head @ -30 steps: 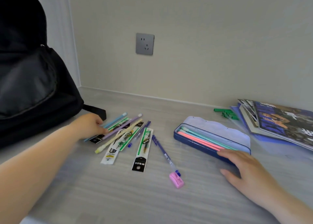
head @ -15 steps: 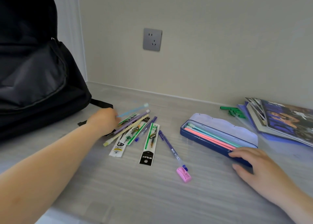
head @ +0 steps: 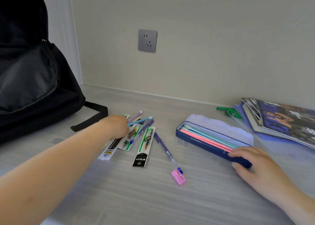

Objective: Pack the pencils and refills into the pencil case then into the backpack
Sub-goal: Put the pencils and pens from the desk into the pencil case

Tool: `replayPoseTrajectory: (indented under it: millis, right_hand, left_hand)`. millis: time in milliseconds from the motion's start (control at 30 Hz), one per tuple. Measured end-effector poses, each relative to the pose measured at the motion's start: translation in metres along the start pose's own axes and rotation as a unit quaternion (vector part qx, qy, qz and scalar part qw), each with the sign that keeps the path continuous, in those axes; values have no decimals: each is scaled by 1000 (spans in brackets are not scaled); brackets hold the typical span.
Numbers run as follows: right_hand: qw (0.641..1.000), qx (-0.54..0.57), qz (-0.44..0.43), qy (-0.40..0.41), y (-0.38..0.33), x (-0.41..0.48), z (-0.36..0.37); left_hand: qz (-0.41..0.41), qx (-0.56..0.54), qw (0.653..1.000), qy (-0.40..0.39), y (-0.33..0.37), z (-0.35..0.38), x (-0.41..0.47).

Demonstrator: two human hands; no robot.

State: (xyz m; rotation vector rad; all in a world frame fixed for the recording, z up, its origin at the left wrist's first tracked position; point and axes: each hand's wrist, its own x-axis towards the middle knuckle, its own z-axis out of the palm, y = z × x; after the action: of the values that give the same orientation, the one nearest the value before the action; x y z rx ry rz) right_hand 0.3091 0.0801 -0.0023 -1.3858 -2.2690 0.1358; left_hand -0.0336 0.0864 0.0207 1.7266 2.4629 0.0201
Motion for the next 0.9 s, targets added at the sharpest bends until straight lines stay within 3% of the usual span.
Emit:
replayPoseTrajectory:
  millis: [100,200,333,500,700,900]
  right_hand:
    - [1000,19,17,12,4,1,-1]
    - [999,23,30,34,5,3,-2]
    - [993,25,80,85,7,6,-8]
    - [976,88,143,142,19,7,-18]
    - [961,60,218,156,39,11,-17]
    - [965,106,201,134,45,15,-14]
  left_hand:
    - [2,12,1000,29,-3,0,-2]
    - [15,-26,991,127,-8,-6,-3]
    - [137,-77,962,221,-3,-15,-12]
    - [255,60,947,187,43,-9,-13]
    - [316,24,938,142,107,-1,2]
    - [347,25,931,110,148,6,18]
